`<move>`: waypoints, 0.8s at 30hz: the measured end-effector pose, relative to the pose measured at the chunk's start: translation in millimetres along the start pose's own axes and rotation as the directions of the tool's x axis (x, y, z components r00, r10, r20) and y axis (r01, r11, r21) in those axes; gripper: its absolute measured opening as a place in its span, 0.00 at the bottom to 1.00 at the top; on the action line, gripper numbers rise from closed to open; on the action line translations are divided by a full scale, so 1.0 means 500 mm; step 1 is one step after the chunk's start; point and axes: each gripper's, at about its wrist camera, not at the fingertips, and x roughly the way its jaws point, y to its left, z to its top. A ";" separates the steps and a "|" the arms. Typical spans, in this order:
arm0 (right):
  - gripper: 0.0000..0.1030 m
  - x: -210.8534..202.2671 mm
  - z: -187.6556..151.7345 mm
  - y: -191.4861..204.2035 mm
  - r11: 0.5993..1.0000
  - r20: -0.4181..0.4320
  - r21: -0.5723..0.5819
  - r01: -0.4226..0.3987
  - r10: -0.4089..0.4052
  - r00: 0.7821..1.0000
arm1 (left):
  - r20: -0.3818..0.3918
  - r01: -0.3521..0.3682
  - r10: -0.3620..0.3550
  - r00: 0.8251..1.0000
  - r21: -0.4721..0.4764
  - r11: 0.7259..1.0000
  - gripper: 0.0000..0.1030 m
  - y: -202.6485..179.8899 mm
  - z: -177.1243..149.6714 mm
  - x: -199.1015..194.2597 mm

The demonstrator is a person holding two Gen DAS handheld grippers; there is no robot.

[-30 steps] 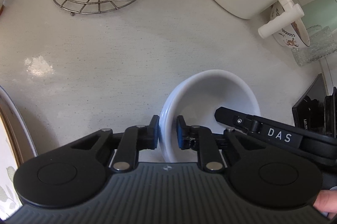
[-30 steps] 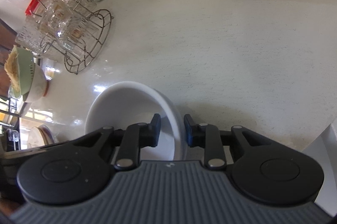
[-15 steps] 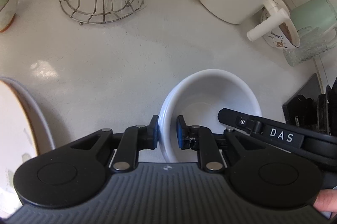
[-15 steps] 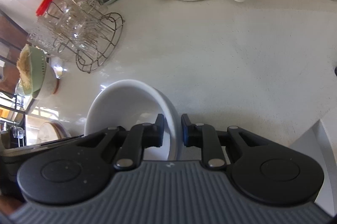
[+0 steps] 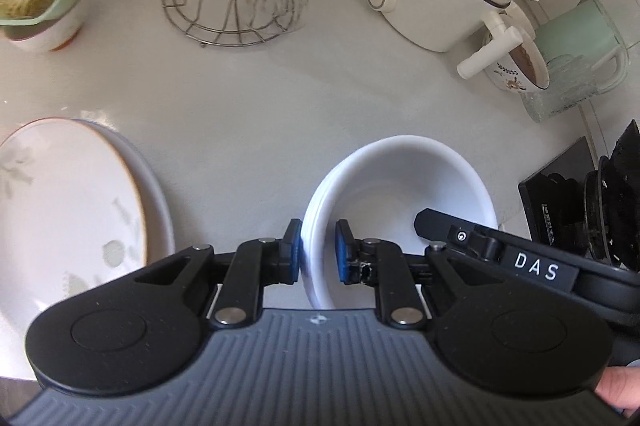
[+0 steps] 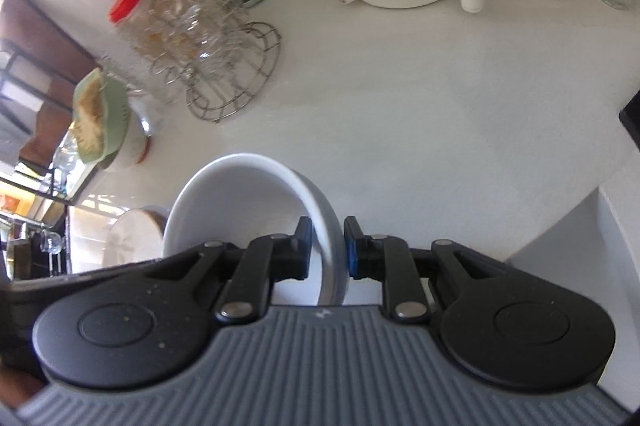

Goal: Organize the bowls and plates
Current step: 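Carry the white bowl with the left tool over the leaf-pattern plate stack, then lower the white bowl onto the leaf-pattern plate stack with the left tool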

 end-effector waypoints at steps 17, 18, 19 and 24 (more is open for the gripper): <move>0.20 -0.059 -0.112 0.139 0.998 0.029 -0.002 -0.061 0.061 0.998 | 0.031 -0.003 0.005 1.000 -0.065 0.998 0.19 0.137 -0.089 -0.164; 0.20 -0.059 -0.111 0.150 0.998 0.032 -0.009 -0.067 0.067 0.997 | 0.038 0.002 0.001 0.999 -0.078 0.997 0.19 0.148 -0.087 -0.171; 0.20 -0.058 -0.108 0.162 0.997 0.035 -0.018 -0.072 0.073 0.997 | 0.044 0.006 -0.003 0.999 -0.090 0.996 0.19 0.159 -0.084 -0.178; 0.20 -0.053 -0.091 0.225 0.994 0.043 -0.056 -0.089 0.091 0.995 | 0.079 0.016 -0.006 0.997 -0.124 0.992 0.19 0.214 -0.064 -0.219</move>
